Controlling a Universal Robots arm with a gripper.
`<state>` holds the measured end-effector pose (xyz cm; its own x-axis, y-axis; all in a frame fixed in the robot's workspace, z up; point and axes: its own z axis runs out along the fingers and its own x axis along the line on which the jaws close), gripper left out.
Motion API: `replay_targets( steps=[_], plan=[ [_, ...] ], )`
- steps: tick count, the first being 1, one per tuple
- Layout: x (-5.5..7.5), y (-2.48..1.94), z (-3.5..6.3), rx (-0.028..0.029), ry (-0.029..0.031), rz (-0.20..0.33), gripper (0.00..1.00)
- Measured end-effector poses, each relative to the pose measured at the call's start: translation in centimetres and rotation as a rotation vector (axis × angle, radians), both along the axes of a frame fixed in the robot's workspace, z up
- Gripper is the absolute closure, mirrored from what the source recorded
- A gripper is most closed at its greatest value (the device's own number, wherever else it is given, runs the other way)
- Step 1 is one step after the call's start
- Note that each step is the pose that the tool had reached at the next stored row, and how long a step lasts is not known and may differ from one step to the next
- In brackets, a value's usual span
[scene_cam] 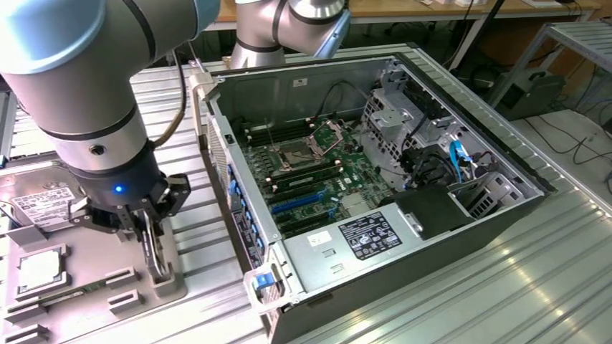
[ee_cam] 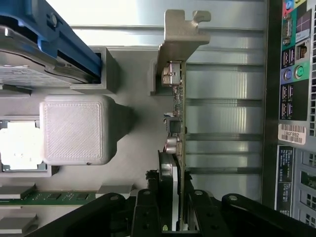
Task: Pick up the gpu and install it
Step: 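Pick up the gpu and move the gpu toward the slot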
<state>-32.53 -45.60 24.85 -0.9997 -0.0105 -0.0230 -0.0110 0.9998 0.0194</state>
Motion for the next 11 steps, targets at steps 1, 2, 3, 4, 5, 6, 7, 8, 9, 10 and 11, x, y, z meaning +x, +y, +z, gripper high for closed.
replay_targets(
  steps=[1, 2, 3, 4, 5, 6, 7, 8, 9, 10, 11],
  plan=[
    [0.0, 0.00, 0.43, 0.0001, -0.0001, 0.000, 0.72],
    [0.0, 0.00, 0.81, 0.0001, -0.0002, 0.000, 0.72],
    [0.0, 0.00, 1.10, 0.0000, -0.0002, 0.000, 0.72],
    [0.0, 0.00, 1.32, 0.0001, -0.0002, 0.000, 0.72],
    [0.0, 0.00, 1.54, 0.0000, -0.0003, 0.000, 0.72],
    [0.0, 0.00, 1.76, 0.0000, -0.0003, 0.000, 0.72],
    [0.0, 0.00, 2.00, -0.0001, -0.0004, 0.000, 0.72],
    [0.0, 0.00, 2.41, 0.0000, -0.0004, 0.000, 0.72],
    [0.0, 0.00, 2.67, 0.0000, -0.0004, 0.000, 0.72],
    [0.0, 0.00, 2.87, 0.0001, -0.0005, 0.000, 0.72],
    [0.0, 0.00, 3.20, 0.0000, -0.0005, 0.000, 0.72]
  ],
)
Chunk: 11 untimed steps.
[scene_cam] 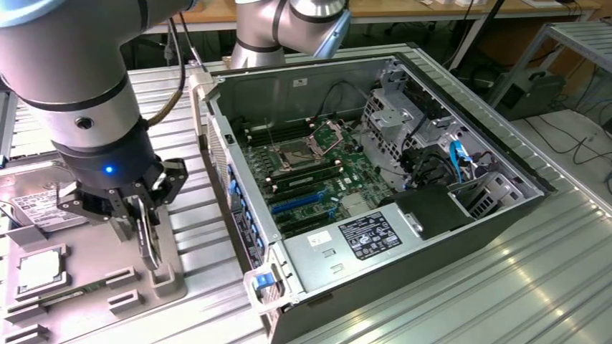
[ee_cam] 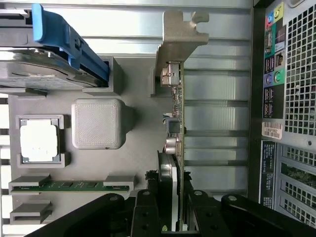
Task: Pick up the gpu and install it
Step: 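Pick up the gpu and move the gpu toward the slot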
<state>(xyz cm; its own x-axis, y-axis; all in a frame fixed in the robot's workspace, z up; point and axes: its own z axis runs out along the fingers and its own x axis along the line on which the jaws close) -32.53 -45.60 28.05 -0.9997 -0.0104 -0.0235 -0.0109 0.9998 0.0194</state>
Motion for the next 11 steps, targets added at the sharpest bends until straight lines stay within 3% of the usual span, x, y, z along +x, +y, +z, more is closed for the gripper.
replay_targets(
  steps=[11],
  plan=[
    [0.0, 0.00, 3.08, 0.0000, 0.0000, 0.000, 0.72]
  ],
)
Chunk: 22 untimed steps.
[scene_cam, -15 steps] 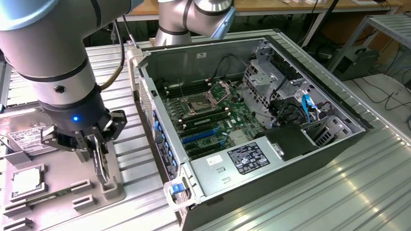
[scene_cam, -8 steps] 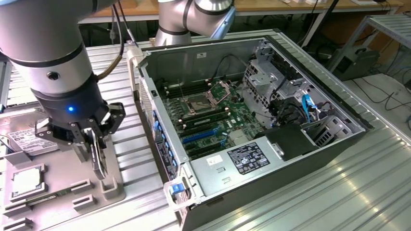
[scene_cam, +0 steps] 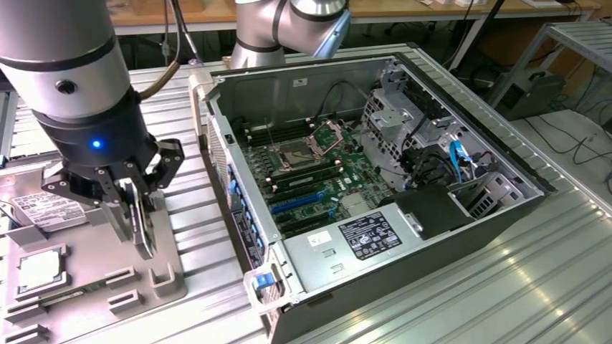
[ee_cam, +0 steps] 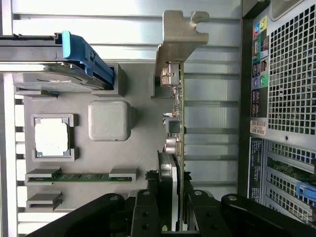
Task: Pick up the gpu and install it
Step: 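Pick up the gpu and move the gpu toward the slot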
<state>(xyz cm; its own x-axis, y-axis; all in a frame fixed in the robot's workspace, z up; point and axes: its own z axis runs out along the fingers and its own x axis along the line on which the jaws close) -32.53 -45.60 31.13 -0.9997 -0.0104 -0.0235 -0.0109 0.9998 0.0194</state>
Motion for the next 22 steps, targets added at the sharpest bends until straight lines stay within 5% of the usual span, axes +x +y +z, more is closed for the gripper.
replay_targets(
  steps=[22],
  plan=[
    [0.0, 0.00, 7.01, 0.0000, 0.0000, 0.000, 0.72]
  ],
)
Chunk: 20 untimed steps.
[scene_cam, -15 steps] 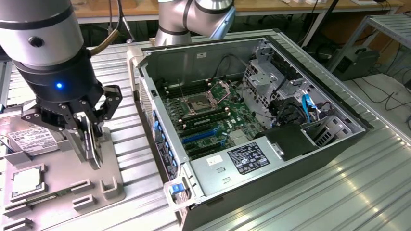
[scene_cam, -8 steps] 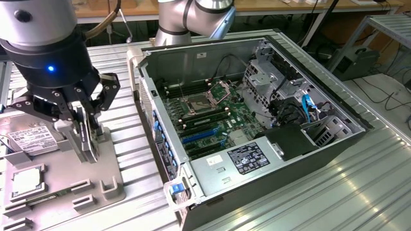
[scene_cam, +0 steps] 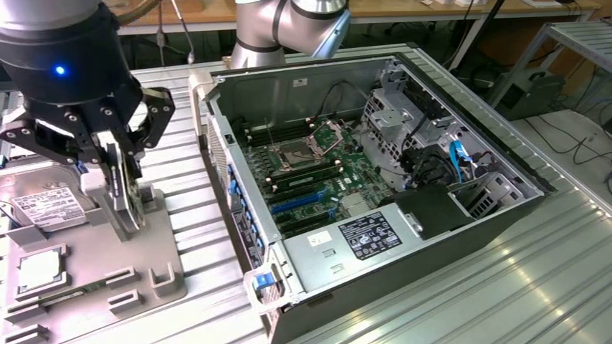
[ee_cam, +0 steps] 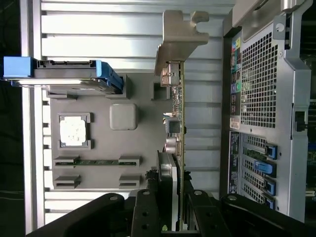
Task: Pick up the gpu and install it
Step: 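Pick up the gpu and move the gpu toward the slot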
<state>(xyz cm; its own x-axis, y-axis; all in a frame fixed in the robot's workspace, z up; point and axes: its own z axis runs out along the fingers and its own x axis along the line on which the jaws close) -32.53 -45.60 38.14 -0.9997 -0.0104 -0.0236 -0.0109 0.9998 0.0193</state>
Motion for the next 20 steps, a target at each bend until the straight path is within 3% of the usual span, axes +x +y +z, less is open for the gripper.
replay_targets(
  steps=[11, 20],
  plan=[
    [0.0, 0.00, 2.97, -0.0001, -0.0001, 0.000, 0.72],
    [0.2, 0.01, 3.21, -0.0006, -0.0009, 0.000, 0.72]
  ],
)
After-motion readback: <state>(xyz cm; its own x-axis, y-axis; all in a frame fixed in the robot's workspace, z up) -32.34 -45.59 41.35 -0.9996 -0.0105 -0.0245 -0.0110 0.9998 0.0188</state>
